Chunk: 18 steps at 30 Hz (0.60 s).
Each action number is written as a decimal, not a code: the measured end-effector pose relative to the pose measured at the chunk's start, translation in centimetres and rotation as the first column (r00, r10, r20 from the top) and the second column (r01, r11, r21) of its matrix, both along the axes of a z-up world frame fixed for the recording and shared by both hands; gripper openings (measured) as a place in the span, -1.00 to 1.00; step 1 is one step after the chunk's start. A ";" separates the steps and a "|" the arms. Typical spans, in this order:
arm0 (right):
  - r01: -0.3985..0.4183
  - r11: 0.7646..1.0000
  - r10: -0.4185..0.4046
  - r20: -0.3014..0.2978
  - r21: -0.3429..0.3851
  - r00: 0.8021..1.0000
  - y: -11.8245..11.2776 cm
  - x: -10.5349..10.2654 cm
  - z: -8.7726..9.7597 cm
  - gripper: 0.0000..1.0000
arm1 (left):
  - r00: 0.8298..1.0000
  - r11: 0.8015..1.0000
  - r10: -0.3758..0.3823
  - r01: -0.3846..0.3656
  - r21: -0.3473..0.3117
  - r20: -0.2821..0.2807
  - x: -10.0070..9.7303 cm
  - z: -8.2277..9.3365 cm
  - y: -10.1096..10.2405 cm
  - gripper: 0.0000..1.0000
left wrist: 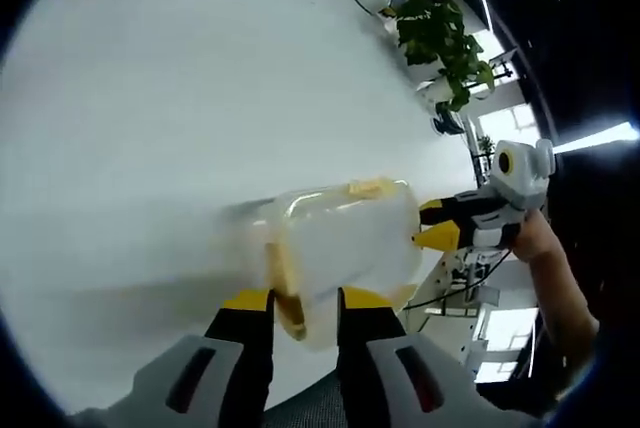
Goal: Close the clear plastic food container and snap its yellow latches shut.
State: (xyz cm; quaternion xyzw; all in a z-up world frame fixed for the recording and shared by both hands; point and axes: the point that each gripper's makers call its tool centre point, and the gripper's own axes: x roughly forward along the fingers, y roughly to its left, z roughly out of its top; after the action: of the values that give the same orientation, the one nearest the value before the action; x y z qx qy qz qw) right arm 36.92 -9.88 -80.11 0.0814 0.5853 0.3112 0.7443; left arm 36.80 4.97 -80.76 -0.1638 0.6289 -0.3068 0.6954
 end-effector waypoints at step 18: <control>-0.018 1.000 0.017 -0.042 -0.009 0.999 -0.1 -0.6 -0.3 -0.55 | 0.998 1.000 0.007 -0.008 0.026 0.057 0.2 0.0 0.1 -0.55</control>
State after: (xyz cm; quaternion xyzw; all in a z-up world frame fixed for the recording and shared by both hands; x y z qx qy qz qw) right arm 36.35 -9.99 -80.38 0.0793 0.6029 0.3132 0.7294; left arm 37.02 5.06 -80.72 -0.1482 0.6120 -0.3004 0.7164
